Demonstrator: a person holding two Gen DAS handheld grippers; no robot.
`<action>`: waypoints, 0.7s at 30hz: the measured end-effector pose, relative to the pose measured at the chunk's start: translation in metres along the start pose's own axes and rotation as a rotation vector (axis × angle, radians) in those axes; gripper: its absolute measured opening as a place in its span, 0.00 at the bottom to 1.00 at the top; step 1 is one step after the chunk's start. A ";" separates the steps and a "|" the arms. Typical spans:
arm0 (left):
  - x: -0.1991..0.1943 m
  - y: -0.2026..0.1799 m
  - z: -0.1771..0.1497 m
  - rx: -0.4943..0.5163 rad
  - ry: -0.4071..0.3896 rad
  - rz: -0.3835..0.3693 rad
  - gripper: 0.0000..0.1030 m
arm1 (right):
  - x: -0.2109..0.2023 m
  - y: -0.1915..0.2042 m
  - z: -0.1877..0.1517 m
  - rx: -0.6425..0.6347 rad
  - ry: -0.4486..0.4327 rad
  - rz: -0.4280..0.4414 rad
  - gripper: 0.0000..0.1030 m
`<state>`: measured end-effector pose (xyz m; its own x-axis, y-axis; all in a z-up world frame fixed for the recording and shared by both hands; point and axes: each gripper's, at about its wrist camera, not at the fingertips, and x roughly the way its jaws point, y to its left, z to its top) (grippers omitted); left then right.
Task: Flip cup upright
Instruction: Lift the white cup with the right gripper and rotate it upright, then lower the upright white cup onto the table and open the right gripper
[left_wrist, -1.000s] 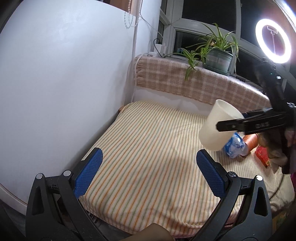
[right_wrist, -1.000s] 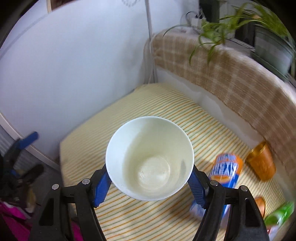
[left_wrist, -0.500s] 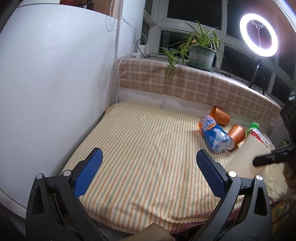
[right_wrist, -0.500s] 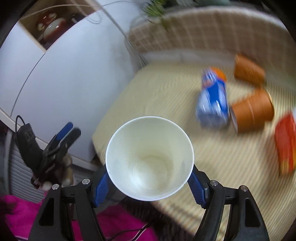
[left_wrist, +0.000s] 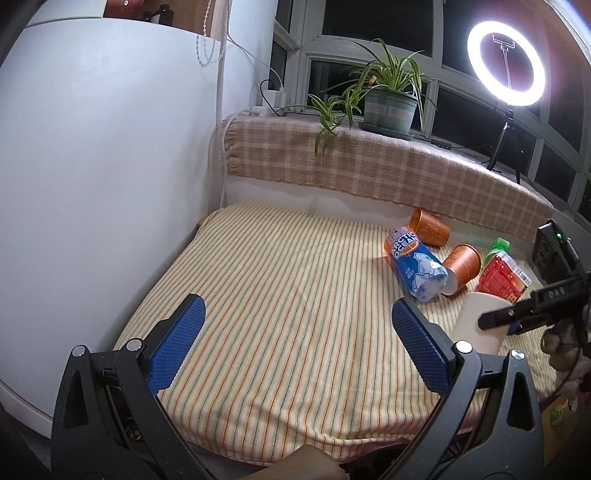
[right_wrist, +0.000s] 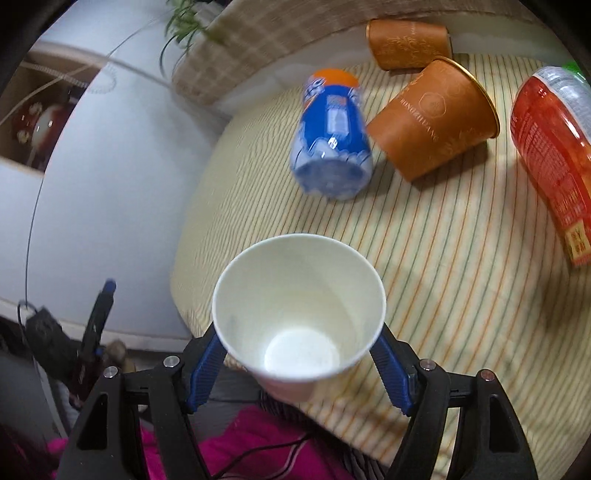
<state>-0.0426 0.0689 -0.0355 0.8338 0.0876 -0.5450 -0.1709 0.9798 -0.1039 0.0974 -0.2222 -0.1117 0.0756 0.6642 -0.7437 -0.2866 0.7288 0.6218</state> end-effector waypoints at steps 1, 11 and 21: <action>0.001 0.000 0.000 -0.001 0.001 0.002 1.00 | 0.002 -0.001 0.004 0.003 -0.005 -0.001 0.74; 0.015 -0.007 0.001 0.005 0.047 -0.039 1.00 | 0.030 0.004 0.032 0.007 -0.018 -0.031 0.75; 0.067 -0.029 0.011 -0.080 0.252 -0.273 1.00 | -0.001 0.019 0.020 -0.061 -0.124 -0.047 0.86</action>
<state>0.0240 0.0489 -0.0594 0.7011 -0.2317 -0.6744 -0.0086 0.9429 -0.3330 0.1112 -0.2054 -0.0945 0.2067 0.6479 -0.7331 -0.3369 0.7506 0.5684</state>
